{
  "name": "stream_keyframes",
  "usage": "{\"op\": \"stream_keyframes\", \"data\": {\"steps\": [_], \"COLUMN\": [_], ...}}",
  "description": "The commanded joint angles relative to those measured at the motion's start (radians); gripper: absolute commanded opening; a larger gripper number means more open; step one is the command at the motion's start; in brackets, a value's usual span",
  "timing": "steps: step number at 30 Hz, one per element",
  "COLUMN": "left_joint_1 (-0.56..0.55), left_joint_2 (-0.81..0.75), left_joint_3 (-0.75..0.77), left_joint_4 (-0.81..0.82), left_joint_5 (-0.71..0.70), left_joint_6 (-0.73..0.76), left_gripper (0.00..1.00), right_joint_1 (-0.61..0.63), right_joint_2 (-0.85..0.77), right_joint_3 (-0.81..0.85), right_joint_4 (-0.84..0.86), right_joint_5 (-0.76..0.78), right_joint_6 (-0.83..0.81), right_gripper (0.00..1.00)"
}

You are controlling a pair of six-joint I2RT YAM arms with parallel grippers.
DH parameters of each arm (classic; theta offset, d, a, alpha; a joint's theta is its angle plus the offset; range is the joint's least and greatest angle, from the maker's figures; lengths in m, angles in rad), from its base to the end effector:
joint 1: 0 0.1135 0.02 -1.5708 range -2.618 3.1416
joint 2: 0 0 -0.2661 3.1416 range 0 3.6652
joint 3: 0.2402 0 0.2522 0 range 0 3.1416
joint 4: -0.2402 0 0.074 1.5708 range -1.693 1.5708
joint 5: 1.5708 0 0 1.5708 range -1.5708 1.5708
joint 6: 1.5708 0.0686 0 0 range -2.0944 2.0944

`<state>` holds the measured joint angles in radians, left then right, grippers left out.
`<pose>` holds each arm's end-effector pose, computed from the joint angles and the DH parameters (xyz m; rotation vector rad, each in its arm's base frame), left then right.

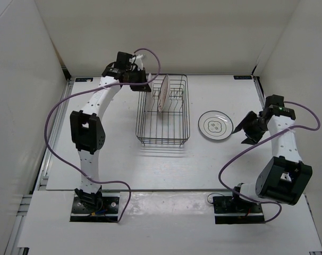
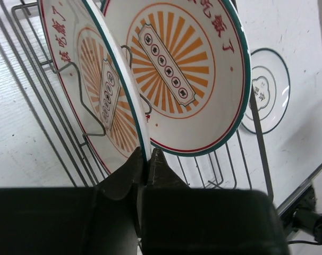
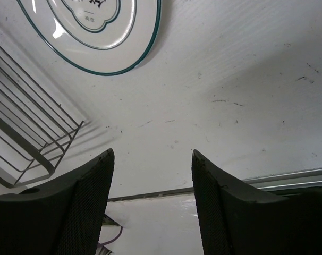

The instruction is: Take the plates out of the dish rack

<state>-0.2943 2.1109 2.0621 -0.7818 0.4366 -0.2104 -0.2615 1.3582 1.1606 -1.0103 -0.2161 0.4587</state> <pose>0.4665 -0.1717 0.2892 0.3104 2.4154 -0.7562 0.2606 -0.0545 0.2525 0.9282 2.6224 0.3504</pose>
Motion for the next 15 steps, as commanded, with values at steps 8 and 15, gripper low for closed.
{"op": "stream_keyframes", "data": {"steps": [8, 15], "left_joint_1": [0.107, 0.248], "left_joint_2": [-0.158, -0.221], "left_joint_3": [0.182, 0.294], "left_joint_4": [0.159, 0.139], "left_joint_5": [-0.045, -0.118], "left_joint_6": [-0.095, -0.122], "left_gripper": [0.00, 0.00], "right_joint_1": [-0.004, -0.005], "right_joint_2": [-0.059, -0.073], "right_joint_3": [-0.050, -0.096], "right_joint_4": [0.036, 0.052], "right_joint_5": [-0.040, -0.054], "right_joint_6": [0.014, 0.028], "right_gripper": [0.65, 0.65]}}
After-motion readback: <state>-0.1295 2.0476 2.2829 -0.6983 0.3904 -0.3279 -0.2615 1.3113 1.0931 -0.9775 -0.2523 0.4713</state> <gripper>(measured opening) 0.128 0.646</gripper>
